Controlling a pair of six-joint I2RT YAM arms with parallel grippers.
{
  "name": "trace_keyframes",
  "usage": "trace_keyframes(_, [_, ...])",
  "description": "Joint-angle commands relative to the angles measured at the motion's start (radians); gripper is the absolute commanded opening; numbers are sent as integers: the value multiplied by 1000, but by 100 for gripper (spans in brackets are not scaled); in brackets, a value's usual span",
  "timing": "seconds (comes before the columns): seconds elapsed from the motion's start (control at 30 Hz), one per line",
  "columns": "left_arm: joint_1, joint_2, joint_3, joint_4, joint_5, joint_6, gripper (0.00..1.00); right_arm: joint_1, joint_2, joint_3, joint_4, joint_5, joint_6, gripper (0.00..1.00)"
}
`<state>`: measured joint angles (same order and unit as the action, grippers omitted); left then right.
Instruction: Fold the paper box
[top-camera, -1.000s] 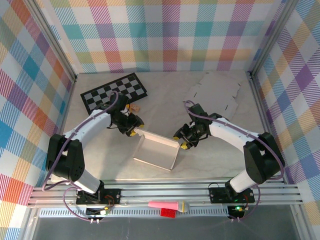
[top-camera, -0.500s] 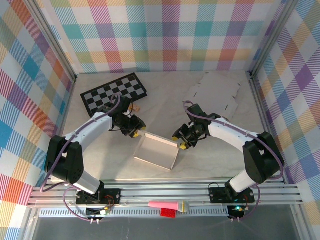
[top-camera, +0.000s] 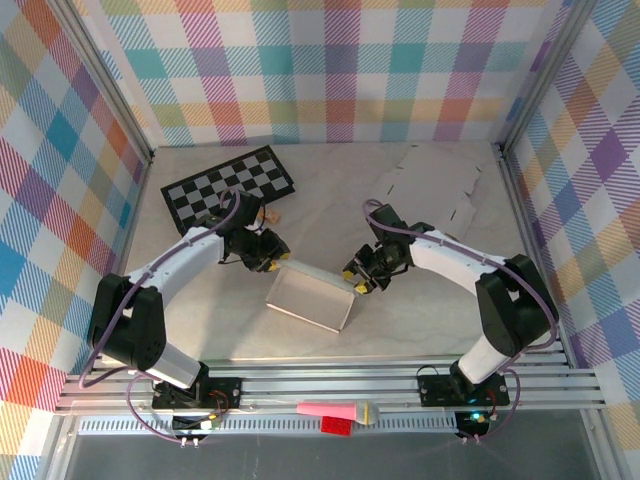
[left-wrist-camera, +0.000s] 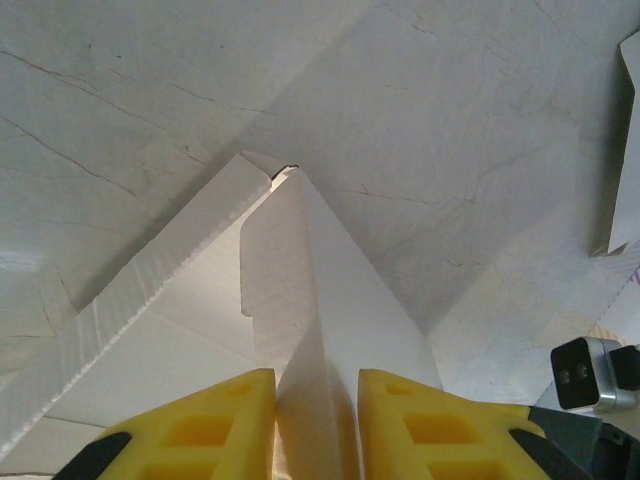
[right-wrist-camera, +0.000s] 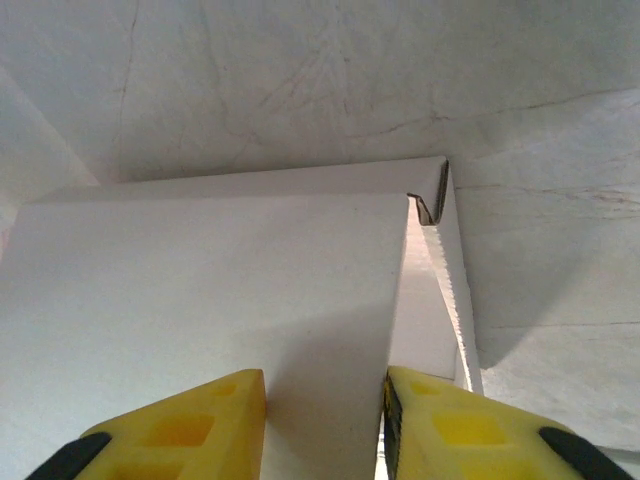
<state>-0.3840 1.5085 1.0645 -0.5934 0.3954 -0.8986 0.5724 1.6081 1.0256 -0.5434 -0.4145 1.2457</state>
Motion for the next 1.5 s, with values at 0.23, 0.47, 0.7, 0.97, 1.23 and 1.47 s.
trace_keyframes(0.23, [-16, -38, -86, 102, -13, 23, 25, 9, 81, 162, -2, 2, -70, 31])
trace_keyframes(0.47, [-18, -86, -169, 148, -51, 83, 25, 9, 114, 228, -69, 56, -199, 28])
trace_keyframes(0.7, [-37, -122, -268, 211, -62, 75, 26, 12, 104, 179, -66, 58, -258, 27])
trace_keyframes(0.97, [-64, -122, -273, 176, -107, 100, 32, 13, 95, 164, -127, 111, -352, 26])
trace_keyframes(1.23, [-74, -113, -258, 133, -138, 116, 34, 12, 68, 181, -227, 177, -471, 39])
trace_keyframes(1.47, [-82, -95, -232, 97, -148, 138, 34, 14, 24, 98, -191, 146, -534, 59])
